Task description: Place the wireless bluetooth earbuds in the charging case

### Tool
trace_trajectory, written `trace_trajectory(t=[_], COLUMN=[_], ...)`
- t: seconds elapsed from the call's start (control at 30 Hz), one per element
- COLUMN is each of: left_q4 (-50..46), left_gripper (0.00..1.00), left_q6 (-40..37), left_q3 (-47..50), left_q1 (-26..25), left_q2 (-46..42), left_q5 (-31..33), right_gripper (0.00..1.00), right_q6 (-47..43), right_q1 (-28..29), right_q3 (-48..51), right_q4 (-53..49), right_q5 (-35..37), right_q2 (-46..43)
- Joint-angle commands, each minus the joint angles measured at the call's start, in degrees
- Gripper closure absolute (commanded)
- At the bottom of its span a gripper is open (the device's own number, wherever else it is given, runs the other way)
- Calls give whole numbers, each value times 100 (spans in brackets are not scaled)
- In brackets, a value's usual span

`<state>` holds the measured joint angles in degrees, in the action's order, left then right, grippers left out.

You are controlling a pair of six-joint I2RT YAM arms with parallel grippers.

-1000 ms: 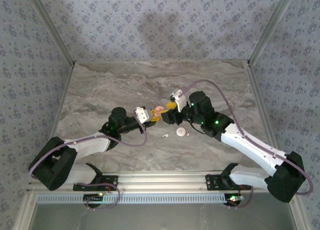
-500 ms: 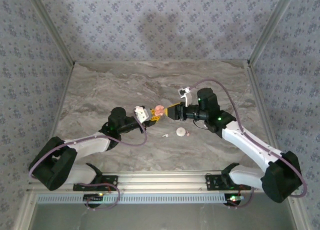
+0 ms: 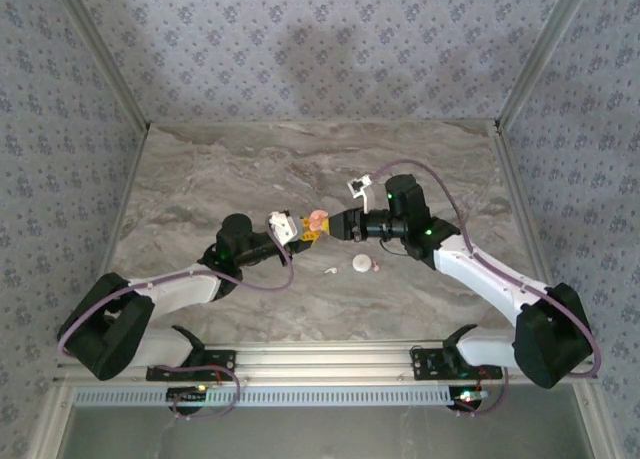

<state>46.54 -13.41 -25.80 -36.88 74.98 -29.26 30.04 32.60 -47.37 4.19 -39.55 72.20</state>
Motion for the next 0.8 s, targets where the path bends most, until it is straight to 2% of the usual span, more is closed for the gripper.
trace_trajectory(t=[0.0, 0.77], left_q4=[206, 272], left_gripper=[88, 88], left_q6=[53, 113], left_q3=[-109, -110], left_q1=[-42, -40], left_q2=[-177, -153], left_q5=[-19, 95], right_gripper=[60, 64], right_q6=[94, 39], right_q1=[-15, 193], right_q3=[-23, -246], right_q4=[108, 99], right_q5=[-205, -413], right_q2=[81, 118])
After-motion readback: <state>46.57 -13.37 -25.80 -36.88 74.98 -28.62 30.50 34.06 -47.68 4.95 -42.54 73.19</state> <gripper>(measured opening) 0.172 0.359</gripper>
